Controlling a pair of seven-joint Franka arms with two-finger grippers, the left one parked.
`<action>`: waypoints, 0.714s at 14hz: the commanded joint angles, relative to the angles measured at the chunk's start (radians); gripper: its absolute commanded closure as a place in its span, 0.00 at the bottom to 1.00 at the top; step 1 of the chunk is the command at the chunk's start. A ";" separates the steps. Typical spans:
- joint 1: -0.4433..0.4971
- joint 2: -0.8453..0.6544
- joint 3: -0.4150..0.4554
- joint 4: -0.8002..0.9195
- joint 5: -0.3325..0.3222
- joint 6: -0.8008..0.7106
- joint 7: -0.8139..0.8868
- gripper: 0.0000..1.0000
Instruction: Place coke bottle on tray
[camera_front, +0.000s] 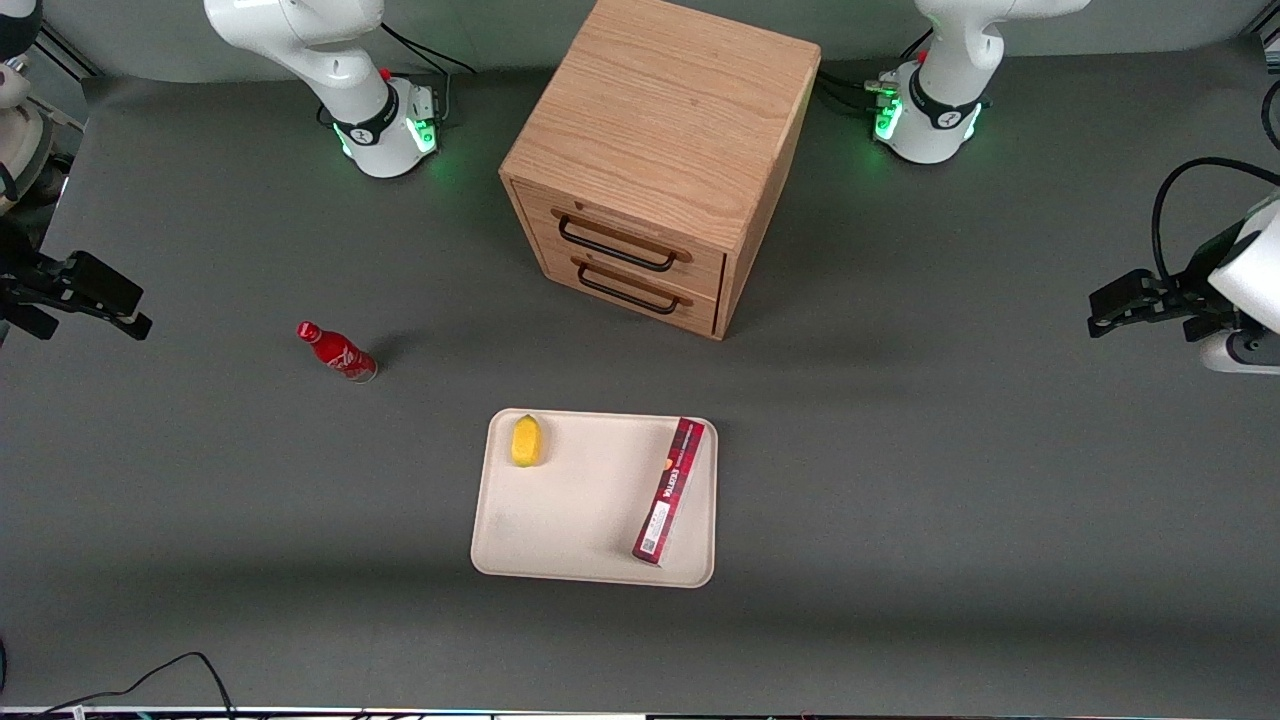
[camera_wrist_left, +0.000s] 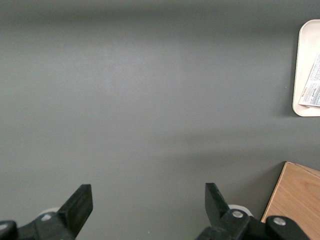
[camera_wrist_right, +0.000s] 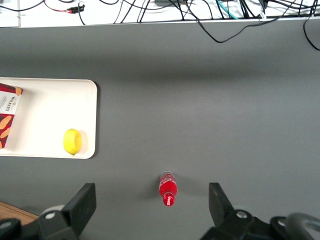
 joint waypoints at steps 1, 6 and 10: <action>0.006 -0.017 -0.005 -0.017 0.004 -0.015 -0.025 0.00; 0.006 0.005 -0.012 -0.016 0.023 -0.004 -0.016 0.00; 0.020 0.026 -0.011 -0.027 0.023 -0.004 -0.025 0.00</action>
